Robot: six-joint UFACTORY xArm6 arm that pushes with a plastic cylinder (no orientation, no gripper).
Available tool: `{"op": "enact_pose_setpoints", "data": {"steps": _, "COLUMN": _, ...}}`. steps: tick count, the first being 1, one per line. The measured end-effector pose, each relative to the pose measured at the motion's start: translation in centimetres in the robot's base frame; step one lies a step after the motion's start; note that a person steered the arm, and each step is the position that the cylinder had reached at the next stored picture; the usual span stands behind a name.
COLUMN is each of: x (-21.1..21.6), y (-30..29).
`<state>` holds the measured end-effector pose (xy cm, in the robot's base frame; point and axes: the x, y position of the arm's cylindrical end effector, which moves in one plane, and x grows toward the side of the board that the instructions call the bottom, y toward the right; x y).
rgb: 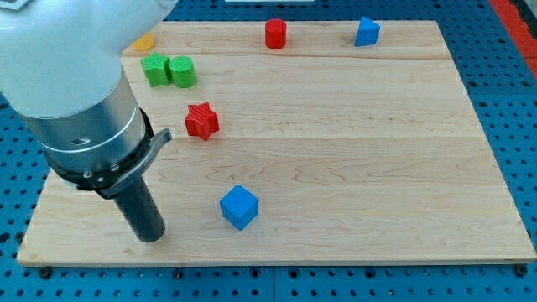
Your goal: Push the blue cube to the right center
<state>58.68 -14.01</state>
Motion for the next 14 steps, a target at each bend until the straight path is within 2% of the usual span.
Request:
{"op": "enact_pose_setpoints", "data": {"steps": 1, "x": 0.0, "y": 0.0}}
{"op": "enact_pose_setpoints", "data": {"steps": 4, "x": -1.0, "y": 6.9}}
{"op": "enact_pose_setpoints", "data": {"steps": 6, "x": -0.7, "y": 8.2}}
{"op": "enact_pose_setpoints", "data": {"steps": 8, "x": 2.7, "y": 8.2}}
{"op": "enact_pose_setpoints", "data": {"steps": 9, "x": 2.9, "y": 9.3}}
{"op": "enact_pose_setpoints", "data": {"steps": 11, "x": 2.4, "y": 19.3}}
{"op": "enact_pose_setpoints", "data": {"steps": 12, "x": 1.6, "y": 19.7}}
{"op": "enact_pose_setpoints", "data": {"steps": 13, "x": 0.5, "y": 12.2}}
{"op": "enact_pose_setpoints", "data": {"steps": 14, "x": 0.0, "y": 8.1}}
